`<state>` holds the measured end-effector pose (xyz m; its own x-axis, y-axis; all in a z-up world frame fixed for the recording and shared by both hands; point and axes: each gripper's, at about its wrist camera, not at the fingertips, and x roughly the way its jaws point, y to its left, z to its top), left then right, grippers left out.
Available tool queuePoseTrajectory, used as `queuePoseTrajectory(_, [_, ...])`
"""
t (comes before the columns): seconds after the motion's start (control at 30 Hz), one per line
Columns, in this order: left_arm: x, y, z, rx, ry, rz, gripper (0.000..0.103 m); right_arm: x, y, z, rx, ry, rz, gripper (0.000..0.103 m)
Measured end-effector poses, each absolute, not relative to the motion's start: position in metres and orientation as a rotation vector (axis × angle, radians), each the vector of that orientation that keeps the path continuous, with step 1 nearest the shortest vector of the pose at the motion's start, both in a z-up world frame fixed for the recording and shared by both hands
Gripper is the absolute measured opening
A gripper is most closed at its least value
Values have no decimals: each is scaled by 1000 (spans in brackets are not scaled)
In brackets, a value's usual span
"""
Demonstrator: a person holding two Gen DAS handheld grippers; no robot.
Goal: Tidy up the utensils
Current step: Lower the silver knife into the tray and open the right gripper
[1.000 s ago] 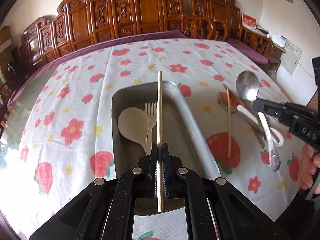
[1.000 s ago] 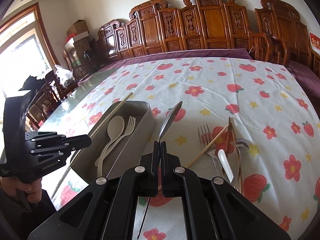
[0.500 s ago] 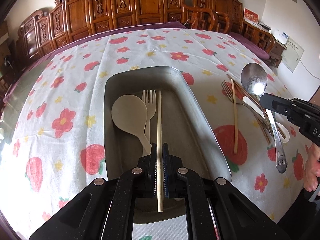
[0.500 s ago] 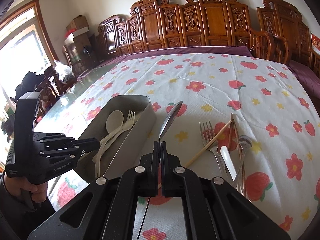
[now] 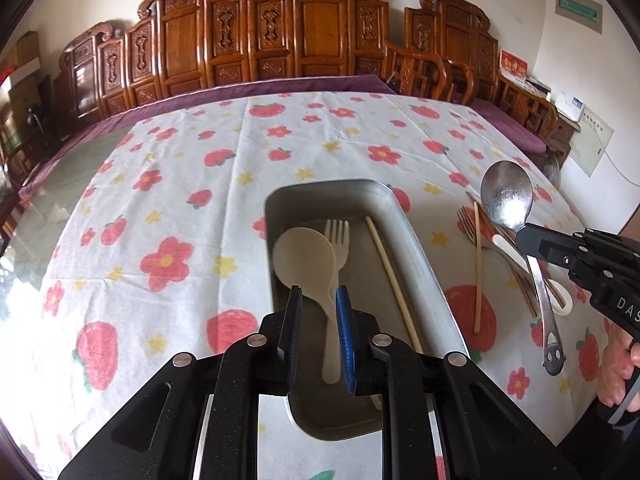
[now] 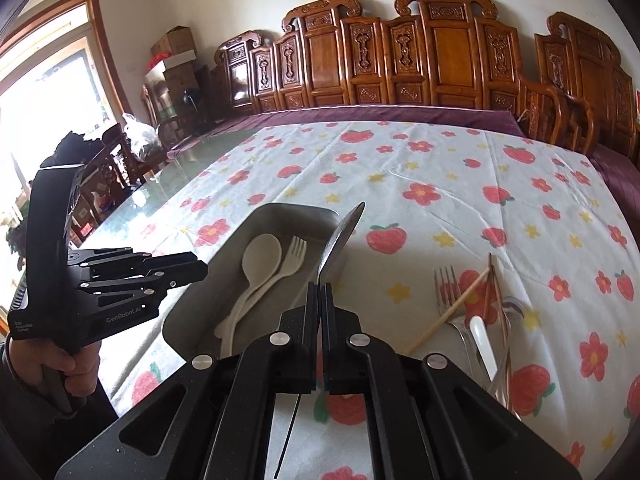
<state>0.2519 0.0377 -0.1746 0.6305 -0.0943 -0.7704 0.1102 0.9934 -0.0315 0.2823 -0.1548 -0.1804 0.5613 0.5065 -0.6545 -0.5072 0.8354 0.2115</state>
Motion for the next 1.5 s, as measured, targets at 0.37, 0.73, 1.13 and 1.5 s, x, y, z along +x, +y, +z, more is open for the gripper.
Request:
queuePoseTrajectory(0.37, [247,69,-158,-29,830,-75,16,295,-103,-175,-7,775,642,3])
queuePoseTrajectory(0.73, [241,87,-151,-43,811,-57,16,312,-55,-208,-94,836,634,3])
queuePoseTrajectory(1.13, [240,92,-151,-53,812,-45,16,316,-44,-233,-63,911,669,3])
queuePoseTrajectory(1.5, [242,85,-156,-48,819,-55,17,316,-55,-231,-61,908,677,6])
